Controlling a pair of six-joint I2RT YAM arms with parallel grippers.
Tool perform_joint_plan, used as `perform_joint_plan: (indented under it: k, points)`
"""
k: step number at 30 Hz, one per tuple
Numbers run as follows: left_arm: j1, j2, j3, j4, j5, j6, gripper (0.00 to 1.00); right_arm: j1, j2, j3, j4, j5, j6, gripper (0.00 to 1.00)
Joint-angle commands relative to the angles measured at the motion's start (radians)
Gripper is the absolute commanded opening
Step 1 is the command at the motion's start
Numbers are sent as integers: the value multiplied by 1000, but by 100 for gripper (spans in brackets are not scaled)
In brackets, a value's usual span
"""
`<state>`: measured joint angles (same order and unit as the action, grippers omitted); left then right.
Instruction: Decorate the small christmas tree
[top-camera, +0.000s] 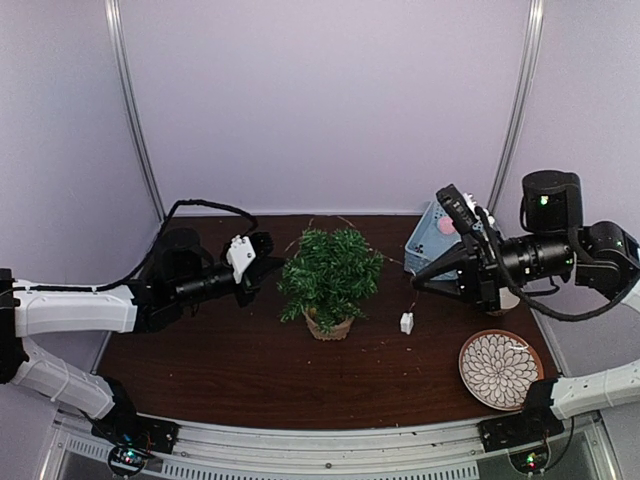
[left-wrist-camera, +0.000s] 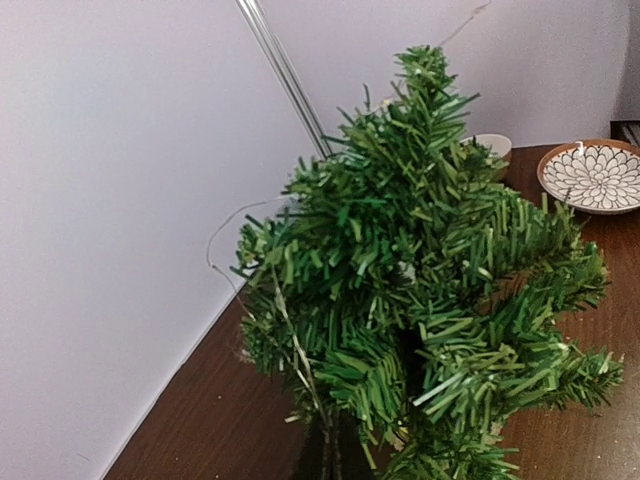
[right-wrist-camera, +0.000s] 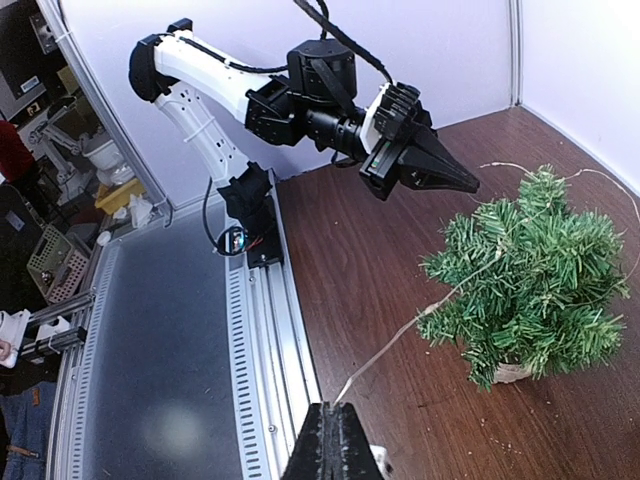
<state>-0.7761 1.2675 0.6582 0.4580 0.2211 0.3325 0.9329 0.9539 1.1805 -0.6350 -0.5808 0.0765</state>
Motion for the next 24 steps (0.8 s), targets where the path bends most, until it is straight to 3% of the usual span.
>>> perform_joint_plan:
  k: [1,6,10,24]
  points:
    - [-2,-12,-10,65,-8,34,0,9,-61,-34,42,-66,8,0]
    - [-3,-7,-13,44,-7,62,0,9,-94,-86,60,-81,59,0]
    - [-3,3,-9,52,-28,59,0,9,-91,-112,51,6,90,0]
    - [-3,79,42,116,-65,0,0,8,150,182,71,261,6,0]
